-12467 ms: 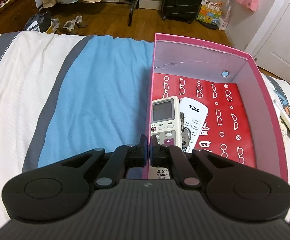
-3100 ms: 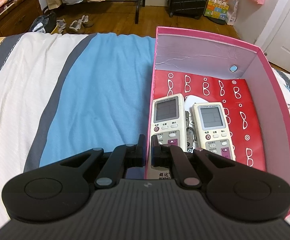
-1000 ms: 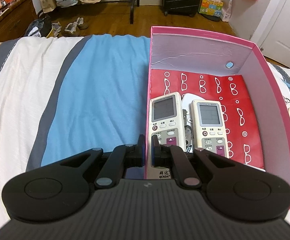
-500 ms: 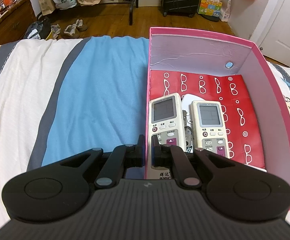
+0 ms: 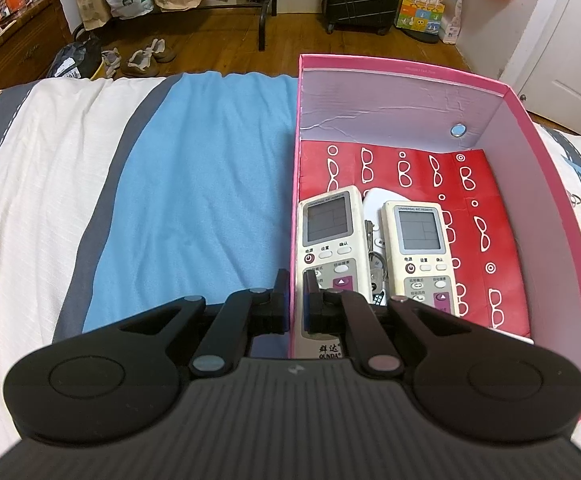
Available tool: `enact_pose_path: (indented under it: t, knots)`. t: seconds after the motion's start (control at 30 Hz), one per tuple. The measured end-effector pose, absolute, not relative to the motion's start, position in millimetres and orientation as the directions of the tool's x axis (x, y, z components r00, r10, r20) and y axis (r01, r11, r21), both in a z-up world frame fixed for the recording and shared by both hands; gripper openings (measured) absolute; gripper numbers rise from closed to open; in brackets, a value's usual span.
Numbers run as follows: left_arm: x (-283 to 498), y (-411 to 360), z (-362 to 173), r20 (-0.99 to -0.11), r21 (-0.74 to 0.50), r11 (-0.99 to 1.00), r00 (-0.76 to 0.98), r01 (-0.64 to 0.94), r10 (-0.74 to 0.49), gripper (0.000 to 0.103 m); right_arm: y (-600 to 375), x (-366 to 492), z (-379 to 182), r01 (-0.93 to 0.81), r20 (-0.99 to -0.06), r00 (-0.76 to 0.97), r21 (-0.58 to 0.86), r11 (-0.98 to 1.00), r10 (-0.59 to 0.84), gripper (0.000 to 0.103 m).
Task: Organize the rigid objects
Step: 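Move the open right tool to the beige TCL remote and grasp it, then carry the beige TCL remote with the right tool and release it into the box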
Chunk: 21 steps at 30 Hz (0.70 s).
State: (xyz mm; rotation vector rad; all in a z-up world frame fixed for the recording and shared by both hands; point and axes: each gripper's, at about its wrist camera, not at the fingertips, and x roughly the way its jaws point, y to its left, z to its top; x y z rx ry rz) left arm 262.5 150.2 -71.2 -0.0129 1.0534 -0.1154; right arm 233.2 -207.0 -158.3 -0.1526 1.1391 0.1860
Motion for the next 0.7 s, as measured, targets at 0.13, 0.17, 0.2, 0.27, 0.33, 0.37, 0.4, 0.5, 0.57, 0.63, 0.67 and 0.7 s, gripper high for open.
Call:
enact_pose_path:
  t: [0.13,0.17,0.2,0.27,0.33,0.37,0.4,0.5,0.57,0.63,0.67,0.7]
  knots:
    - [264.2,151.9,-72.2,-0.866,-0.073,0.994,0.488,0.085,-0.105,0.005,-202.2,224.9,-144.9,-0.207,-0.889,0.453,-0.024,0.978,0.074,0.064]
    - [265.1,152.2,-73.6,-0.87,-0.075,0.994,0.482,0.082,-0.105,0.005,-199.3,220.0,-141.2,-0.22,-0.878,0.472,-0.029,0.975,0.08,0.064]
    - [265.1,151.9,-74.4,-0.871,-0.075,0.994,0.479,0.081,-0.104,0.005,-197.7,215.0,-136.6,-0.221,-0.87,0.485,-0.03,0.975,0.083,0.064]
    - [264.6,151.1,-73.9,-0.871,-0.068,0.994,0.481,0.084,-0.1,0.005,-193.4,205.7,-125.1,-0.231,-0.853,0.514,-0.041,0.972,0.086,0.064]
    - [264.8,152.1,-73.0,-0.87,-0.068,0.994,0.483,0.08,-0.098,0.005,-187.9,197.2,-111.3,-0.251,-0.828,0.552,-0.052,0.967,0.099,0.063]
    - [264.9,152.9,-72.8,-0.87,-0.071,0.995,0.483,0.073,-0.098,0.004,-185.2,193.2,-103.6,-0.262,-0.811,0.573,-0.051,0.964,0.113,0.063]
    - [264.4,153.3,-72.7,-0.869,-0.072,0.995,0.484,0.071,-0.098,0.004,-183.0,190.6,-96.9,-0.271,-0.794,0.595,-0.049,0.961,0.127,0.062]
    - [263.0,153.4,-70.9,-0.865,-0.071,0.995,0.492,0.072,-0.097,0.004,-176.6,179.5,-73.3,-0.283,-0.73,0.663,-0.038,0.958,0.167,0.055]
    - [263.1,154.2,-70.0,-0.865,-0.076,0.995,0.492,0.069,-0.1,0.004,-170.4,172.6,-56.6,-0.293,-0.69,0.697,-0.028,0.956,0.193,0.024]
    - [262.5,154.5,-69.5,-0.863,-0.077,0.995,0.495,0.071,-0.102,0.004,-160.9,170.2,-40.2,-0.354,-0.677,0.678,0.039,0.935,0.285,0.022]
    - [262.4,154.4,-69.8,-0.862,-0.075,0.995,0.496,0.072,-0.101,0.004,-154.5,172.3,-37.3,-0.367,-0.676,0.677,0.032,0.929,0.291,0.02]
    - [262.0,154.8,-69.7,-0.862,-0.077,0.994,0.497,0.074,-0.103,0.004,-147.2,172.8,-35.2,-0.38,-0.677,0.675,0.023,0.925,0.294,0.019]
